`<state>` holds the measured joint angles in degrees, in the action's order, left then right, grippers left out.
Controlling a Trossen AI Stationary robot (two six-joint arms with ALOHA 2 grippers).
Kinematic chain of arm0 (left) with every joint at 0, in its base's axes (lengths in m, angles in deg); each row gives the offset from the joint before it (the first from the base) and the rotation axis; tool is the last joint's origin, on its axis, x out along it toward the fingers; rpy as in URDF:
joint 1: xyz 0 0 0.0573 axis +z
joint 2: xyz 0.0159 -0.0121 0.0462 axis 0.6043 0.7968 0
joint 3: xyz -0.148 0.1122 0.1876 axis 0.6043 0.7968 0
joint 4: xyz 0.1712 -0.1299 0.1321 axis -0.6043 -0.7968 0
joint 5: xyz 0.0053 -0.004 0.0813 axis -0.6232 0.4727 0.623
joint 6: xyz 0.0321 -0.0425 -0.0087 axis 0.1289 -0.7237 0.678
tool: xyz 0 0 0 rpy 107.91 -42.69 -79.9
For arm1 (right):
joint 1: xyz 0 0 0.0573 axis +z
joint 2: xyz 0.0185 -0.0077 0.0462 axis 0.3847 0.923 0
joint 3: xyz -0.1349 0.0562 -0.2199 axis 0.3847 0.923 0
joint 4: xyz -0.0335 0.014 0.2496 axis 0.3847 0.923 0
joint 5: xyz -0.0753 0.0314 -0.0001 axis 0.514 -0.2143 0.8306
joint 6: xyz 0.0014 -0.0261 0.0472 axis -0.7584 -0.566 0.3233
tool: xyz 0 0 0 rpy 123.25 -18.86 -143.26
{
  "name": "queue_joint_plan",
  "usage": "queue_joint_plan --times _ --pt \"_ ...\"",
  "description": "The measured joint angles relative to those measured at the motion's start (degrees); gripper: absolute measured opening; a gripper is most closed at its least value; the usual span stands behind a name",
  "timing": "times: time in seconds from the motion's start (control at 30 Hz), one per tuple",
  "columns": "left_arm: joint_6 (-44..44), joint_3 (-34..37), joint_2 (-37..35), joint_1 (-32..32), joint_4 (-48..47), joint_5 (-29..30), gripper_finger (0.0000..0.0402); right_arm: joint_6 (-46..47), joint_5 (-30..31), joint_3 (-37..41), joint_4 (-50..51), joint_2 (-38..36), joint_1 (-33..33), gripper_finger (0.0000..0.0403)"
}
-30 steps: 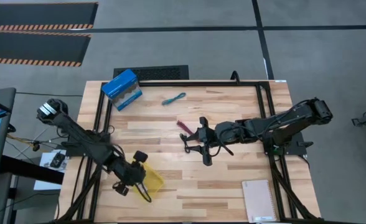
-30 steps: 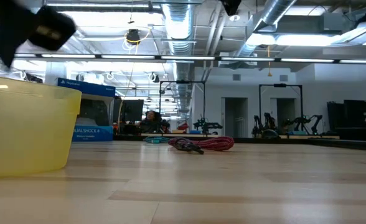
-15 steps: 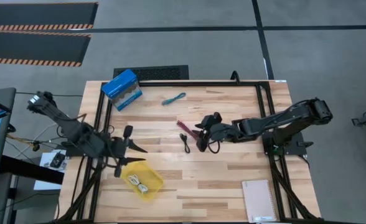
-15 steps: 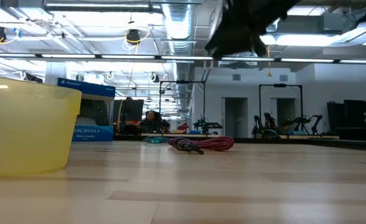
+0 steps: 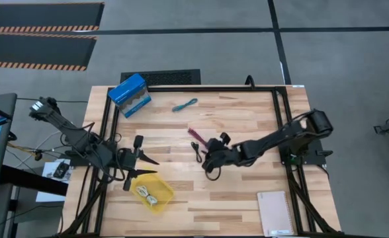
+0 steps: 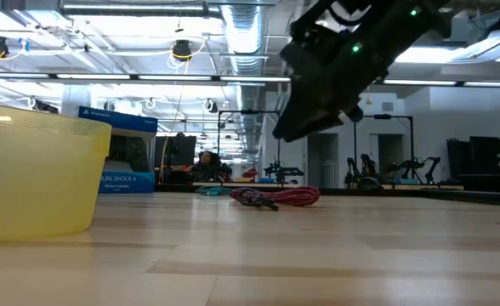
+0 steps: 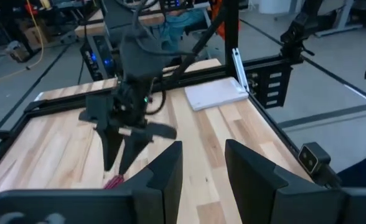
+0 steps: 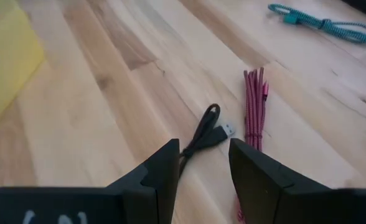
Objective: Pick and place USB-C Cables
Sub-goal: Put the black charger cable into the yellow bin
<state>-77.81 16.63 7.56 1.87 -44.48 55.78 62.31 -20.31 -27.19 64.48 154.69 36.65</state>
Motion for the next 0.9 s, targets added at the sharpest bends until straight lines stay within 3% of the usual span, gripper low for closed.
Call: queue_joint_plan --times 0.17,0.37,0.7,0.9 --pt "0.0 0.0 1.1 0.0 1.6 0.0 0.0112 0.7 1.5 -3.3 0.3 5.9 0.5 0.0163" --pt "-0.2 0.0 1.2 0.0 1.8 0.1 0.0112 1.1 -4.0 -6.7 0.1 11.8 -1.2 0.0171" --pt "-0.7 0.0 1.2 0.0 1.8 0.0 0.0112 3.7 -3.2 -7.8 0.4 14.5 -3.3 0.0279" --pt "-0.7 0.0 1.2 0.0 1.6 0.0 0.0112 4.0 -3.2 -7.8 0.5 14.6 -3.7 0.0295"
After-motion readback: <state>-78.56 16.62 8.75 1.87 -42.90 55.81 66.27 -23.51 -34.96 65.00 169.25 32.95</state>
